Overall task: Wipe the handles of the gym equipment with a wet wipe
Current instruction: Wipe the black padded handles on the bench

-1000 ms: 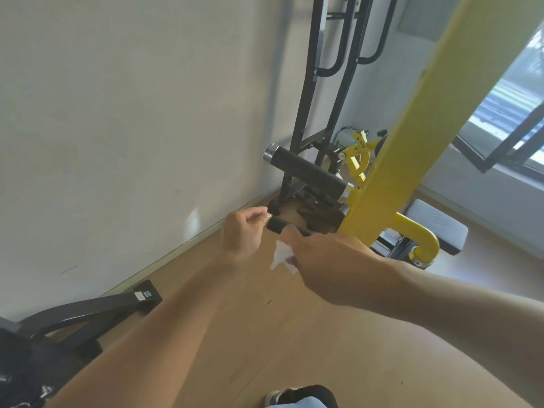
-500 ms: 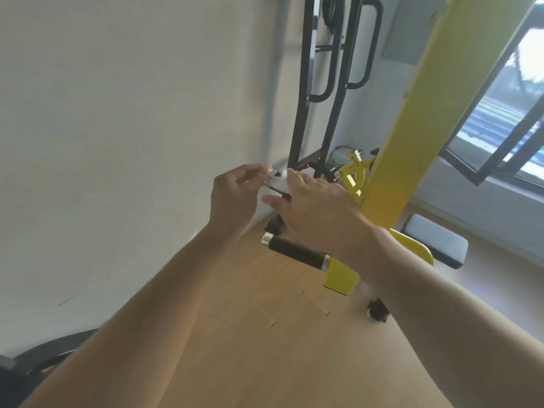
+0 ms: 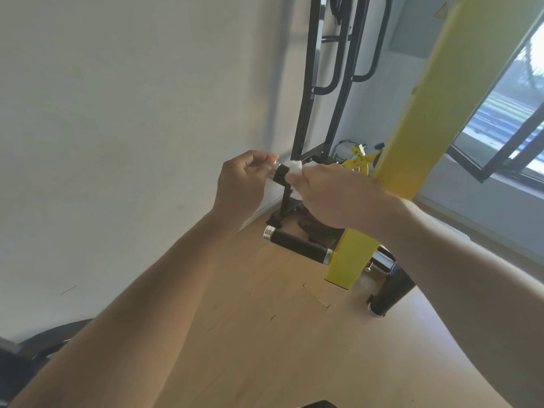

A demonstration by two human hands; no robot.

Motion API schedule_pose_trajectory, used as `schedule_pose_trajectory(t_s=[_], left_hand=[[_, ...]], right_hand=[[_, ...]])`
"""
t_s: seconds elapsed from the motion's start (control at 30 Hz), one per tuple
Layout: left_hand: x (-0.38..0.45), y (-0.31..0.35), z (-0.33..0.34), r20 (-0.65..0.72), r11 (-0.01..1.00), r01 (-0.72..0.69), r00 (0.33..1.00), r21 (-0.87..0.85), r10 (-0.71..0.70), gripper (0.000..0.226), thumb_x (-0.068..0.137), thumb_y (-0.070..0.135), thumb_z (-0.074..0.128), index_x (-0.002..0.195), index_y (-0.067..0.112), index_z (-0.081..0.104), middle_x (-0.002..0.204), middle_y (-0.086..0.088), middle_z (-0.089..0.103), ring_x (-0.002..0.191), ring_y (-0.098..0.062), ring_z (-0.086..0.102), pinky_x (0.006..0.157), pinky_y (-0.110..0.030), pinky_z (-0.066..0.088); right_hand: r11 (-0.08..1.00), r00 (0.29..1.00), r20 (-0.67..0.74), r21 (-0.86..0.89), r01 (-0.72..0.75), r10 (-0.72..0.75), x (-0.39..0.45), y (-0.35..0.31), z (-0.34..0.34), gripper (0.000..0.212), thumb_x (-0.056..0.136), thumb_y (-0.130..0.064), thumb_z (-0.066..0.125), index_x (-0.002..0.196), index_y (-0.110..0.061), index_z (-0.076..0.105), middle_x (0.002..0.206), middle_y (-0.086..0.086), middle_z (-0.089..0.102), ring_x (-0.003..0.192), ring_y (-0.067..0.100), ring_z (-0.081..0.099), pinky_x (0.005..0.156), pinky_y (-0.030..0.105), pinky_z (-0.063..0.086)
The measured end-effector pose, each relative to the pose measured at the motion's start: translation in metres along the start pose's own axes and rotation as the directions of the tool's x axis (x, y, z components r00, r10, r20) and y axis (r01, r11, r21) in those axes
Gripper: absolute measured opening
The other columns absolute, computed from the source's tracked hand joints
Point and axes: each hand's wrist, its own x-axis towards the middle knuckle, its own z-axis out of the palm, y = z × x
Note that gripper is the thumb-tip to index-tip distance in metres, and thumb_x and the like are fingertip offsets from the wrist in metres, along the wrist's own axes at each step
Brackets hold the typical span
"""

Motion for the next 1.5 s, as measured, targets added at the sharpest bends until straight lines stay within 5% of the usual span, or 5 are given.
schedule_pose_trajectory(t_s=[0.33, 0.5, 0.9, 1.27, 1.5], left_hand=[[-0.022, -0.005, -0.004, -0.022, 0.998, -0.06, 0.998, -0.032, 0.059, 0.015, 0.096, 0.026, 0.063, 0.106, 0.028, 0.074, 0.105, 0.019, 0.073, 0.101, 0.01, 0.063, 0.083, -0.002, 0.043], [-0.014, 0.004, -0.008, 0.011, 0.993, 0.014, 1.0, -0.114, -0.012, 0.022, 0.099, 0.022, 0.058, 0.114, 0.023, 0.075, 0.102, 0.015, 0.075, 0.082, 0.017, 0.063, 0.07, -0.001, 0.043], [-0.007, 0.011, 0.001, 0.076, 0.984, 0.14, 0.988, -0.106, -0.132, 0.015, 0.095, 0.022, 0.064, 0.102, 0.026, 0.077, 0.095, 0.018, 0.074, 0.085, 0.016, 0.062, 0.077, -0.005, 0.041], [-0.013, 0.014, -0.001, 0.025, 0.99, 0.124, 0.992, -0.063, -0.123, 0.014, 0.091, 0.026, 0.07, 0.101, 0.027, 0.08, 0.094, 0.017, 0.078, 0.092, 0.003, 0.069, 0.079, -0.005, 0.049], [-0.013, 0.012, -0.004, 0.018, 0.99, 0.137, 0.991, -0.036, -0.136, 0.017, 0.091, 0.028, 0.069, 0.106, 0.027, 0.079, 0.083, 0.026, 0.071, 0.083, 0.019, 0.062, 0.076, -0.001, 0.041]], right_hand=[[0.993, 0.952, 0.291, 0.096, 0.066, -0.091, 0.04, 0.003, -0.003, 0.044, 0.104, -0.04, 0.037, 0.131, -0.009, 0.053, 0.118, 0.012, 0.059, 0.112, 0.035, 0.059, 0.09, 0.045, 0.049], [0.975, 0.955, 0.219, 0.137, 0.175, -0.203, 0.039, -0.01, 0.007, 0.058, 0.106, -0.042, 0.018, 0.157, -0.013, 0.018, 0.159, 0.014, 0.028, 0.143, 0.034, 0.034, 0.113, 0.045, 0.03], [0.995, 0.996, 0.016, -0.042, -0.091, 0.092, 0.011, -0.015, 0.005, 0.035, 0.098, -0.019, 0.048, 0.131, -0.008, 0.044, 0.096, 0.003, 0.045, 0.089, 0.024, 0.055, 0.071, 0.038, 0.034], [0.999, 0.99, -0.129, 0.005, -0.049, 0.05, 0.014, -0.02, 0.021, 0.034, 0.103, -0.041, 0.038, 0.12, -0.012, 0.043, 0.092, 0.001, 0.059, 0.074, 0.022, 0.054, 0.071, 0.039, 0.036], [0.929, 0.993, -0.016, -0.353, -0.113, 0.115, -0.008, -0.007, 0.011, 0.038, 0.1, -0.041, 0.04, 0.123, -0.011, 0.045, 0.104, 0.008, 0.066, 0.092, 0.027, 0.061, 0.082, 0.042, 0.043]])
